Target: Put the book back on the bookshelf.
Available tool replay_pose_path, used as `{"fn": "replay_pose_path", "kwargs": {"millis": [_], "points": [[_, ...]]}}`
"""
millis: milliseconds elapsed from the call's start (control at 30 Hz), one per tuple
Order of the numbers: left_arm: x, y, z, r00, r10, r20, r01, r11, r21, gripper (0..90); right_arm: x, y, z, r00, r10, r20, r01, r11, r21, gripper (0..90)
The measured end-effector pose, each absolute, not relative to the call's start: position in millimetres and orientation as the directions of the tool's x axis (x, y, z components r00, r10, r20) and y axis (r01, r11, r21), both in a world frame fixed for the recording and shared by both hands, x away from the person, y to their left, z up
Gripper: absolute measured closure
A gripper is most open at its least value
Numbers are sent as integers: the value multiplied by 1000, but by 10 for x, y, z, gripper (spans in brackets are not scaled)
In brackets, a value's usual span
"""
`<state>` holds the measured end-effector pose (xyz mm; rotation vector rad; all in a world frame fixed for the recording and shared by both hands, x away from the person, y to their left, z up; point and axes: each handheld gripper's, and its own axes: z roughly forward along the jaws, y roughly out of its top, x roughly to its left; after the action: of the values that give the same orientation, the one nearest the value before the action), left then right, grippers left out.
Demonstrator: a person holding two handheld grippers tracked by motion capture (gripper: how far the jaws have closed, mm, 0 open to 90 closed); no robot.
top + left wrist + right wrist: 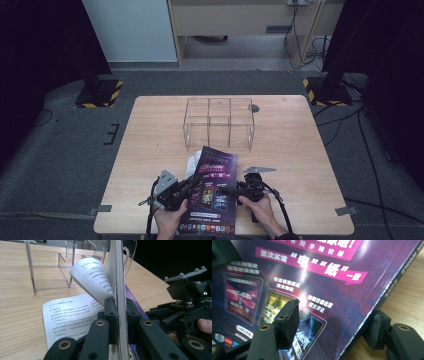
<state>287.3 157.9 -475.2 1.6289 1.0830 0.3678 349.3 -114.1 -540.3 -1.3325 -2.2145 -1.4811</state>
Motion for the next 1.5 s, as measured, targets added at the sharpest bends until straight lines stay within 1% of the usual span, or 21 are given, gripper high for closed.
{"fn": "replay_pose_path", "kwargs": {"millis": [67,100,133,167,200,233,267,300,367,400,733,900,1067,1267,1400,1433,1467,1500], "points": [[2875,1578,-4756,535,795,-285,461,7,887,828,3489,-1129,-5411,-588,598,545,740,126,661,418],[2875,1576,-4761,535,796,-285,462,7,887,828,3489,-1129,-5411,-588,598,545,740,126,661,418],[2874,1573,-4767,534,796,-284,462,7,887,828,3488,-1130,-5410,-581,603,548,746,125,654,446],[2874,1573,-4767,534,796,-284,462,7,887,828,3488,-1130,-5410,-581,603,548,746,125,654,446],[2876,1575,-4768,534,796,-284,463,6,886,828,3484,-1140,-5398,-571,604,555,752,114,649,492],[2878,1578,-4769,532,800,-279,460,3,888,828,3484,-1149,-5389,-567,606,558,753,108,649,518],[2878,1578,-4769,532,800,-279,460,3,888,828,3484,-1149,-5389,-567,606,558,753,108,649,518],[2882,1576,-4776,532,800,-279,463,2,886,828,3479,-1168,-5369,-565,605,561,753,99,651,582],[2887,1578,-4787,529,801,-280,466,1,885,828,3469,-1182,-5345,-563,600,568,752,85,654,653],[2889,1578,-4791,529,799,-287,471,5,882,828,3466,-1190,-5333,-563,598,571,751,83,655,671],[2896,1637,-4793,520,805,-287,467,14,884,824,3452,-1218,-5286,-539,577,613,771,47,635,728],[2911,1690,-4827,499,813,-302,485,27,874,817,3445,-1260,-5204,-554,562,614,758,35,651,764],[2932,1719,-4859,486,820,-302,496,25,868,791,3445,-1304,-5123,-565,553,612,743,18,669,796],[2991,1768,-4958,456,837,-303,527,20,850,720,3444,-1338,-5017,-581,543,606,725,7,689,827],[3035,1805,-5023,447,834,-323,548,30,836,617,3451,-1349,-4957,-597,529,603,713,5,701,841],[3046,1814,-5034,448,831,-329,553,31,832,604,3446,-1345,-4928,-602,528,599,709,9,705,841],[3046,1814,-5034,448,831,-329,553,31,832,583,3440,-1339,-4899,-609,526,593,703,13,711,842],[3064,1832,-5052,441,839,-317,555,23,832,544,3436,-1330,-4873,-622,526,580,691,19,723,842]]}}
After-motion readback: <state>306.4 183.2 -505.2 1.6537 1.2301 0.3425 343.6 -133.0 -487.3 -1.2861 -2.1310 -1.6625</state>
